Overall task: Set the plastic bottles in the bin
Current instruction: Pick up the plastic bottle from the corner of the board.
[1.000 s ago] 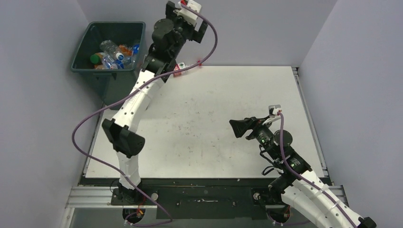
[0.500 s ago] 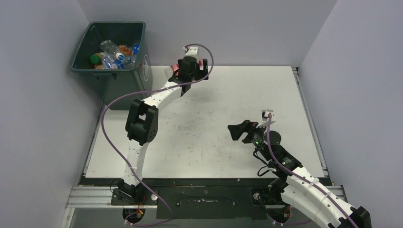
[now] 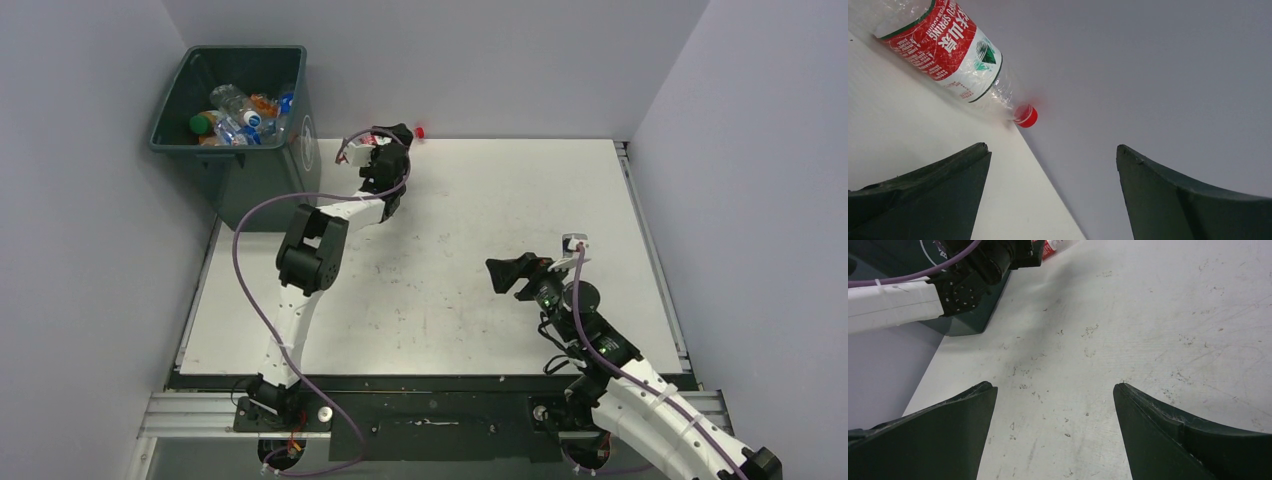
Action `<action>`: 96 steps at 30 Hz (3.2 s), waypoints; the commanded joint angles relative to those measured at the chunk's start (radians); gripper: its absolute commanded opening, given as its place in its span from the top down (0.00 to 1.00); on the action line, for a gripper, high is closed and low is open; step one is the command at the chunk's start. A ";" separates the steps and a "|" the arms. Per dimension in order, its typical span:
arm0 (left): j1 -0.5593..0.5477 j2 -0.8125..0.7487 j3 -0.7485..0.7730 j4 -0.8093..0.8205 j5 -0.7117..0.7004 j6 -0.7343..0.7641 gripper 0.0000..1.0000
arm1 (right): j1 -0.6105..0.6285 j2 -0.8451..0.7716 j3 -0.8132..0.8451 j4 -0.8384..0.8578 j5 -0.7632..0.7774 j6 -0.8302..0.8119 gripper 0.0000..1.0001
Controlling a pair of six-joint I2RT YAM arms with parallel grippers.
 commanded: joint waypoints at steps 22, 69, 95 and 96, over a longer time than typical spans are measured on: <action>0.072 0.513 0.701 -0.297 -0.137 -0.272 0.07 | -0.025 0.069 -0.078 0.065 0.023 0.043 0.10; -0.084 -0.251 -0.570 0.893 0.186 -0.158 1.00 | -0.073 0.007 0.162 -0.059 -0.060 -0.003 0.10; -0.230 -1.229 -0.882 0.099 1.247 0.574 1.00 | -0.074 0.216 0.700 -0.237 -0.584 -0.170 0.10; -0.230 -1.254 -0.896 0.088 1.248 0.584 1.00 | -0.074 0.219 0.700 -0.228 -0.589 -0.165 0.10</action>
